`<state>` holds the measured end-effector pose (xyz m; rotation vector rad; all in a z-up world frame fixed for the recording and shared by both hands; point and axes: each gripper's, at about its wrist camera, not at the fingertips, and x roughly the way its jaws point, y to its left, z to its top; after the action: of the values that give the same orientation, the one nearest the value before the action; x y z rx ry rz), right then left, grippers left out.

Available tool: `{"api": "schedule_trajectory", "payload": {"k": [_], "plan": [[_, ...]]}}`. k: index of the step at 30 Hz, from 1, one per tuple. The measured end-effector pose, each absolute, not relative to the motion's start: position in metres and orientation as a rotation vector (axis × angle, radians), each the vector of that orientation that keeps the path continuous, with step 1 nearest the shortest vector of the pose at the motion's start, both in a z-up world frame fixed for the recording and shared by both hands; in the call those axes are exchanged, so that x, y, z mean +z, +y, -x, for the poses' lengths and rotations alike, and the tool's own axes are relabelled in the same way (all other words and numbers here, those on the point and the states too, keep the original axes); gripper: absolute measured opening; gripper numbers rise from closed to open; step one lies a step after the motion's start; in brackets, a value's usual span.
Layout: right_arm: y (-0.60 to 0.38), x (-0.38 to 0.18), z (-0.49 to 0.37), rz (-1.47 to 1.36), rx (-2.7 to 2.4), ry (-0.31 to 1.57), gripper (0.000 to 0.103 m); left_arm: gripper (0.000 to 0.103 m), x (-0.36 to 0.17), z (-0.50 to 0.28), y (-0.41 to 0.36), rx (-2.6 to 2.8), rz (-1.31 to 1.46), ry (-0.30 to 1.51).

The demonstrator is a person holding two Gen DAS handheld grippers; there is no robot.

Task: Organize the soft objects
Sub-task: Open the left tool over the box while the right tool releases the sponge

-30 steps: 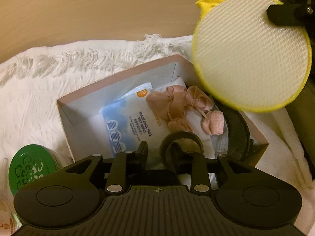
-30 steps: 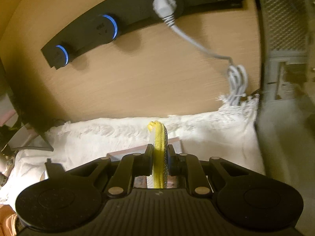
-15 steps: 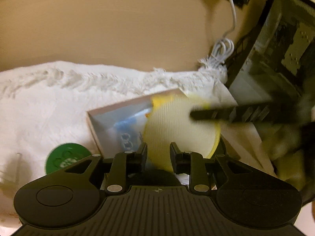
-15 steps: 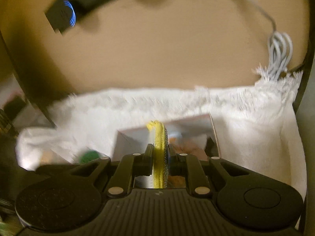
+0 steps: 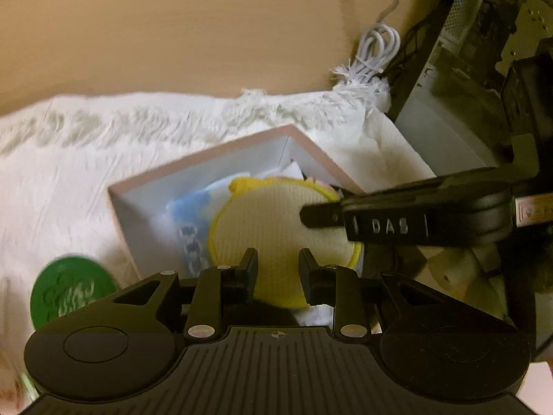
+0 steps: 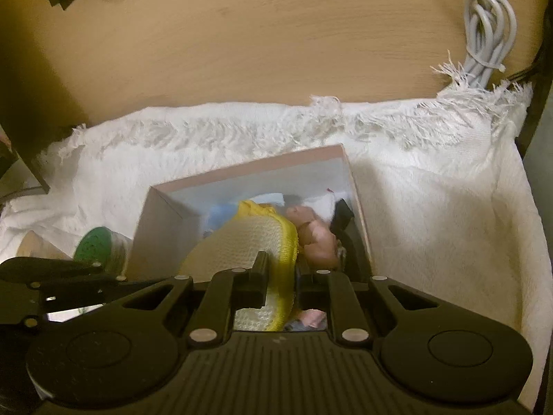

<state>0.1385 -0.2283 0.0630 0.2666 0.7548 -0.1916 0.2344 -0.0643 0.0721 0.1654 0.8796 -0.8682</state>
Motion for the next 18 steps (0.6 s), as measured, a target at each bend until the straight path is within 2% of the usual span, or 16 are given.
{"api": "schedule_trajectory", "payload": {"k": [2,9,12,18], "plan": [[-0.230,0.062,-0.138,-0.275,-0.193,0.751,0.016,0.034,0.072,-0.237,-0.070,-0.865,-0.186,0.871],[-0.224,0.061,-0.139,-0.236,-0.229,0.745,0.018,0.035,0.067,-0.240,-0.072,-0.866,-0.183,0.849],[-0.222,0.069,-0.131,-0.227,-0.241,0.726,0.027,0.030,0.074,-0.237,-0.063,-0.885,-0.152,0.830],[-0.221,0.109,-0.096,-0.216,-0.288,0.619,0.048,0.030,0.107,-0.224,-0.020,-0.916,-0.058,0.765]]}}
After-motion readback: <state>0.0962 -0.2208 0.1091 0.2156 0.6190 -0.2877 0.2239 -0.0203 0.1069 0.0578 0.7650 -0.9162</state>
